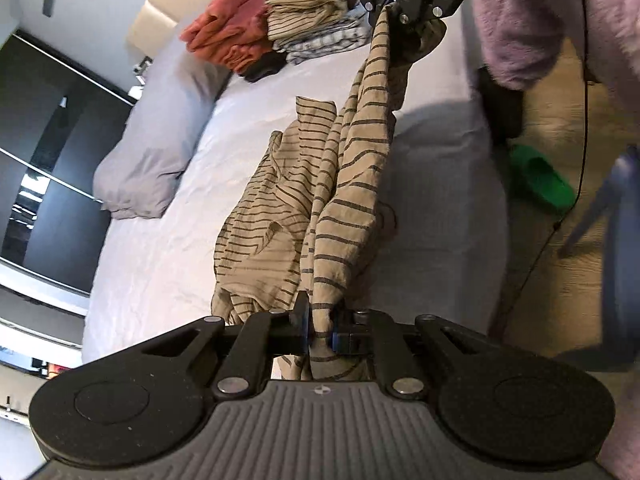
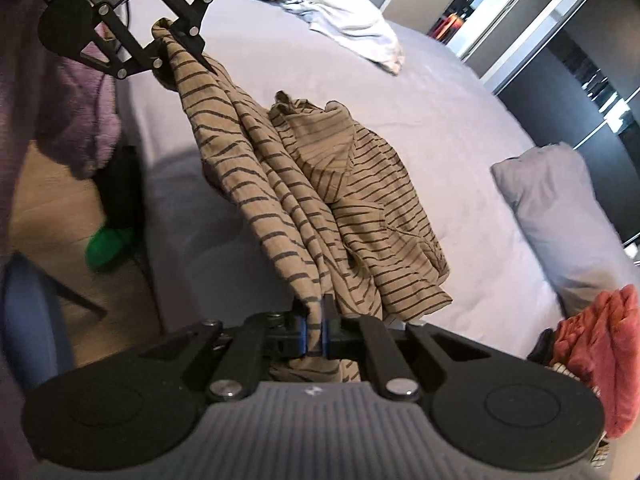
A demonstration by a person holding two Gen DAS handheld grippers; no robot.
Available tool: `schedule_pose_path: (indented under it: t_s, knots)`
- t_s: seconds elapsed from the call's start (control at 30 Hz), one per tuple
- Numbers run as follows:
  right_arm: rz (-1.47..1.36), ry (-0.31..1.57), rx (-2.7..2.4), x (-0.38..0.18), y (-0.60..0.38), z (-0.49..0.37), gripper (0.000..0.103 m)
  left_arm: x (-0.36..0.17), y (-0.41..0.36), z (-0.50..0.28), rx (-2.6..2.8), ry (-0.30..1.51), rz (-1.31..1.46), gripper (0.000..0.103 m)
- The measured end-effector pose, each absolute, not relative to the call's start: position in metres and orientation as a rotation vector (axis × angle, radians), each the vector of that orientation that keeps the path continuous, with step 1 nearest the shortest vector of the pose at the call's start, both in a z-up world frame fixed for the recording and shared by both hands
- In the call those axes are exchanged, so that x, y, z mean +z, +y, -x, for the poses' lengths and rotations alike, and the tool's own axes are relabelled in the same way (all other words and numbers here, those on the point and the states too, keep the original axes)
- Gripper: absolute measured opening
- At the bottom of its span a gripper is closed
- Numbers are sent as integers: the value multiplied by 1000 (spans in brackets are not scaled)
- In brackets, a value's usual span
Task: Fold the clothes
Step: 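Grasp the shirt with both tools and lift it off the bed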
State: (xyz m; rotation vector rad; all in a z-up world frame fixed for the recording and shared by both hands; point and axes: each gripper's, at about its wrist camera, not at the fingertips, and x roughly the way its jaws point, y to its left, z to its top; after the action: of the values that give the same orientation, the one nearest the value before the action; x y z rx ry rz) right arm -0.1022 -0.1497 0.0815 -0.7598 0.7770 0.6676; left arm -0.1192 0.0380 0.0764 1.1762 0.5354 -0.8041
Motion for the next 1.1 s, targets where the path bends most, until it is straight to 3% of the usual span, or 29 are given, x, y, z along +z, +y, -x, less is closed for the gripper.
schedule_pose_path:
  t_s: [0.43,0.77,1.0,1.1]
  knots:
    - [746,806,650,104,-157,4,8,92,22,10,-772,566,-1192,7]
    - [630,921,665,56,-166,-120,8,60,13,-115,-804,754,-1091,8]
    - [530,1008,655,18,-170,-164,13,25,23,-186,-796,910,-880,17]
    - [487,1045,650,1,-172,-182,17,16,30,-201,-773,956,-794,26]
